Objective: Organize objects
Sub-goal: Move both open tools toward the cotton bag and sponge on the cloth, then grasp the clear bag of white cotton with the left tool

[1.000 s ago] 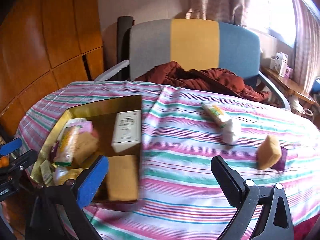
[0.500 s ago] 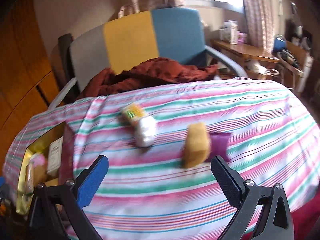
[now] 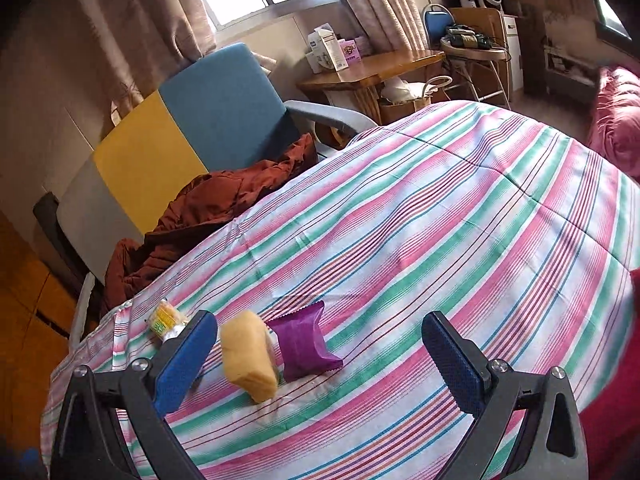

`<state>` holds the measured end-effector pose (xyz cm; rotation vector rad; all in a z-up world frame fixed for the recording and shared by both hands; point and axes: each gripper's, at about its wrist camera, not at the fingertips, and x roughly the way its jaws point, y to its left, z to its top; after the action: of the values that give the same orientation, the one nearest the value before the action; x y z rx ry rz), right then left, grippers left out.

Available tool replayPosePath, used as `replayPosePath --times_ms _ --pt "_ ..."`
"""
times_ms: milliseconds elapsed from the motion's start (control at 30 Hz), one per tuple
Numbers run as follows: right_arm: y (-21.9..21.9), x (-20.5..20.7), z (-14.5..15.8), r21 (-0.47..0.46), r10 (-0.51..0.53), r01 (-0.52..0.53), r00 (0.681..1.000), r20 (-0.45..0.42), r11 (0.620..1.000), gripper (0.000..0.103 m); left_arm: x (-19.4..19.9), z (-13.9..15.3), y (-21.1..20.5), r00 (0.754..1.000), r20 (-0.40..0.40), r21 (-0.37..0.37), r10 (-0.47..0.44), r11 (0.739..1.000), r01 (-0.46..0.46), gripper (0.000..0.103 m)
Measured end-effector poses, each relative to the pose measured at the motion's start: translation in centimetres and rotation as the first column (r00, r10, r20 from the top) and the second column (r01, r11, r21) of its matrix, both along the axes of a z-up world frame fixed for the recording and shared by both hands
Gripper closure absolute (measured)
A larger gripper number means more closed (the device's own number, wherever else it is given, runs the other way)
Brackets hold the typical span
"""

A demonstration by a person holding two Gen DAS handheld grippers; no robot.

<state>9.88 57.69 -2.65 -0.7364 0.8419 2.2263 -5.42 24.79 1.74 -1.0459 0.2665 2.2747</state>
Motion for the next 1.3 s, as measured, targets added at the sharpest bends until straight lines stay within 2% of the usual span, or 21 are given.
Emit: replayPosePath --times_ms 100,233,400,533,700,867,967,1067,1100,1300 --pt "0.0 0.0 0.1 -0.026 0.014 -0.015 1.0 -0.027 1.0 0.0 -0.9 -0.9 3.5 0.997 0.051 -0.016 -0.052 0.998 0.053 0.022" --pt "0.3 0.7 0.3 -0.063 0.014 -0.019 0.997 -0.071 0.998 0.0 -2.1 -2.5 7.8 0.991 0.111 -0.064 -0.075 0.995 0.082 0.023" --pt "2.1 2.9 0.2 -0.154 -0.066 0.041 0.985 -0.161 0.987 0.0 -4.2 -5.0 12.2 0.98 0.184 -0.104 -0.073 0.99 0.093 0.027" --pt "3.0 3.2 -0.6 -0.242 -0.084 0.039 0.98 -0.181 0.97 0.0 -5.9 -6.8 15.0 0.971 0.23 -0.112 -0.061 0.99 0.089 0.035" --pt "2.6 2.5 -0.8 -0.252 -0.038 -0.008 0.983 -0.18 0.968 0.0 -7.5 -8.7 17.6 0.965 0.255 -0.114 -0.054 0.99 0.085 0.036" --pt "2.3 1.9 -1.0 -0.265 0.001 -0.049 0.983 -0.181 0.963 0.0 -8.9 -10.9 19.3 0.96 0.277 -0.138 -0.033 0.988 0.074 0.036" --pt "2.3 1.8 -1.0 -0.267 0.012 -0.062 0.983 -0.184 0.962 0.0 -9.5 -12.0 19.8 0.957 0.289 -0.155 -0.015 0.986 0.063 0.04" --pt "2.2 1.6 -1.2 -0.27 0.026 -0.074 0.984 -0.177 0.96 0.0 -9.6 -12.5 20.0 0.959 0.279 -0.142 -0.046 0.986 0.089 0.063" --pt "2.2 1.5 -1.2 -0.267 0.029 -0.075 0.985 -0.173 0.961 0.0 -9.4 -12.5 19.9 0.96 0.276 -0.142 -0.052 0.985 0.094 0.066" --pt "1.7 1.0 -0.9 -0.231 0.067 -0.103 0.985 -0.157 0.968 0.0 -7.7 -10.2 17.6 0.962 0.262 -0.077 -0.074 0.992 0.098 0.067"
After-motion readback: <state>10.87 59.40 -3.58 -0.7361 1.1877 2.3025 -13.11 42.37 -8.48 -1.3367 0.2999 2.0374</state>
